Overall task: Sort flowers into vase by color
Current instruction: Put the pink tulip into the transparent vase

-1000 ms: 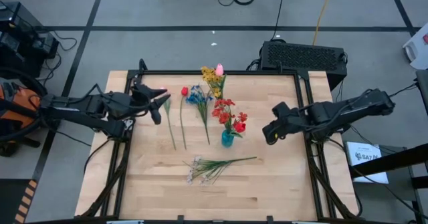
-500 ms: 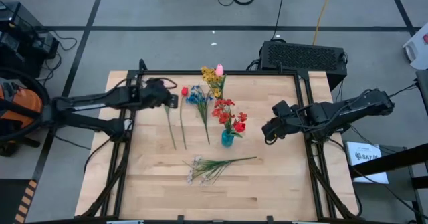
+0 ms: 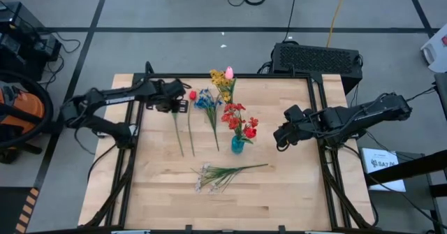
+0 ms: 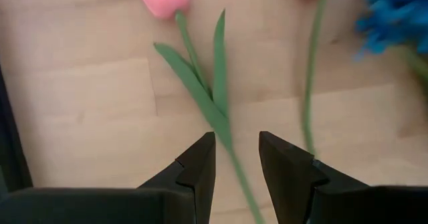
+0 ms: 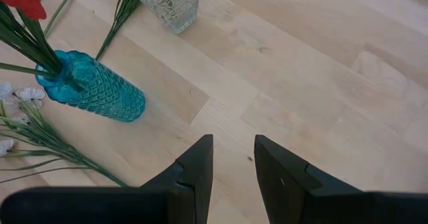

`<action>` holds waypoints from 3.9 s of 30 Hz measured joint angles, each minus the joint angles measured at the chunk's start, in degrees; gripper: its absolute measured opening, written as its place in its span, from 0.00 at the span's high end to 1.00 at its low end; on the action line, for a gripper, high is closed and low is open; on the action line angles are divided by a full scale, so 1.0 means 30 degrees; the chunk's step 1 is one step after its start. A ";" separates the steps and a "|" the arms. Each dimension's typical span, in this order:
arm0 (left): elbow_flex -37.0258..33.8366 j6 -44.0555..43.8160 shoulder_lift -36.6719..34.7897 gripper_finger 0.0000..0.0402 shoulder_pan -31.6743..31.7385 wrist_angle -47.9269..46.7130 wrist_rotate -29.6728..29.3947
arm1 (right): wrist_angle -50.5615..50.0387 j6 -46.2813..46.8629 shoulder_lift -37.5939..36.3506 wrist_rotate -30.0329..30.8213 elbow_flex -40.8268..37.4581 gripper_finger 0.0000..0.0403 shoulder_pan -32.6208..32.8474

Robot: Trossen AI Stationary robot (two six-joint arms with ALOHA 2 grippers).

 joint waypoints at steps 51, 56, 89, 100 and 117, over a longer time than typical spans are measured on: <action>-0.1042 0.7133 -1.0728 0.99 0.0072 1.1080 0.0335 | -0.0906 -0.3038 -0.0007 0.1067 -0.0007 0.75 0.0029; -0.1013 1.2531 -1.1115 0.99 -0.0422 1.6374 0.3699 | -0.1209 -0.3670 -0.0007 0.1079 -0.0015 0.75 0.0029; -0.1005 1.6314 -0.1385 1.00 0.0736 2.9564 1.4929 | -0.1377 0.1165 0.0000 0.1582 -0.0022 0.75 0.0013; -0.1005 1.7476 0.0798 1.00 0.0743 3.1955 1.6181 | -0.1377 0.1172 0.0000 0.1589 -0.0022 0.75 0.0015; -0.1005 2.0136 0.1539 0.99 0.0721 2.9592 1.7070 | -0.1377 0.1172 0.0000 0.1678 -0.0022 0.75 0.0007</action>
